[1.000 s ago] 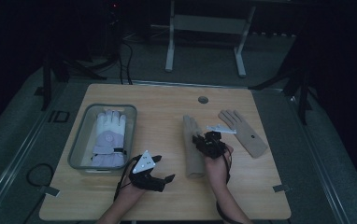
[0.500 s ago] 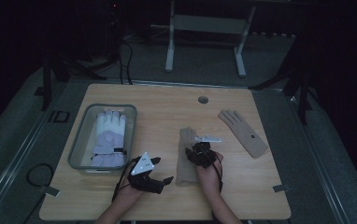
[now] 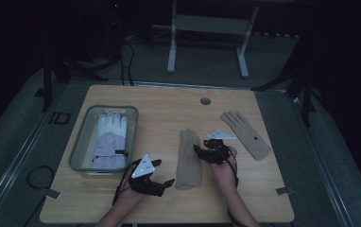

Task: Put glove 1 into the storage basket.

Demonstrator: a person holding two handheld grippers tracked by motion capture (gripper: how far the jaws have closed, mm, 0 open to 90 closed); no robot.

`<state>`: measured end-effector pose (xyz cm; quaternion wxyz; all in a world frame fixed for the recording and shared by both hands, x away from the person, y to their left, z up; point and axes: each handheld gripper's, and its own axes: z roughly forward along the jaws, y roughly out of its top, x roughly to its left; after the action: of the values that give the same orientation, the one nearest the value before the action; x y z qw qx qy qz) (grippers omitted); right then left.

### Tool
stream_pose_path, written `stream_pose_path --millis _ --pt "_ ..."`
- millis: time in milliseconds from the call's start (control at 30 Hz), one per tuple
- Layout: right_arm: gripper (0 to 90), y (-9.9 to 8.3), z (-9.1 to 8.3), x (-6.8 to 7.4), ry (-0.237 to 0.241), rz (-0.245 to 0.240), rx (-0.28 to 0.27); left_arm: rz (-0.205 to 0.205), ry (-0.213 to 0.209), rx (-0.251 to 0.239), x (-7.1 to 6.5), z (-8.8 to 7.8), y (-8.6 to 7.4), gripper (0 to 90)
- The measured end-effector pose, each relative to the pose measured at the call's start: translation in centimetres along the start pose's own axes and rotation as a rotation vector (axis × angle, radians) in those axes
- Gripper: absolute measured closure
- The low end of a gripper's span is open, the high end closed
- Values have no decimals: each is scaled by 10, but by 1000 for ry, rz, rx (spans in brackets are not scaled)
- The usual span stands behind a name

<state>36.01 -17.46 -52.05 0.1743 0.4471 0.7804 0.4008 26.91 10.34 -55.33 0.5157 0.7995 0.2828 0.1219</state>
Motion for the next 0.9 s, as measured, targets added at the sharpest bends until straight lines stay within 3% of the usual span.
stream_pose_path --millis 100,367,533,667,900 --pt "506 0 -11 -23 -21 -27 -7 -6 -1 -2 1 1 0 128" --pt "535 -2 -35 -91 -82 0 -36 -4 0 0 0 1 0 128" --pt "606 -6 -44 -127 -108 32 -9 -8 3 -7 2 0 0 128" --pt "608 -6 -45 -147 -122 31 -6 -7 4 -4 2 -1 0 128" --pt "503 -5 -36 -173 -164 31 27 -17 2 3 2 -2 -2 128"
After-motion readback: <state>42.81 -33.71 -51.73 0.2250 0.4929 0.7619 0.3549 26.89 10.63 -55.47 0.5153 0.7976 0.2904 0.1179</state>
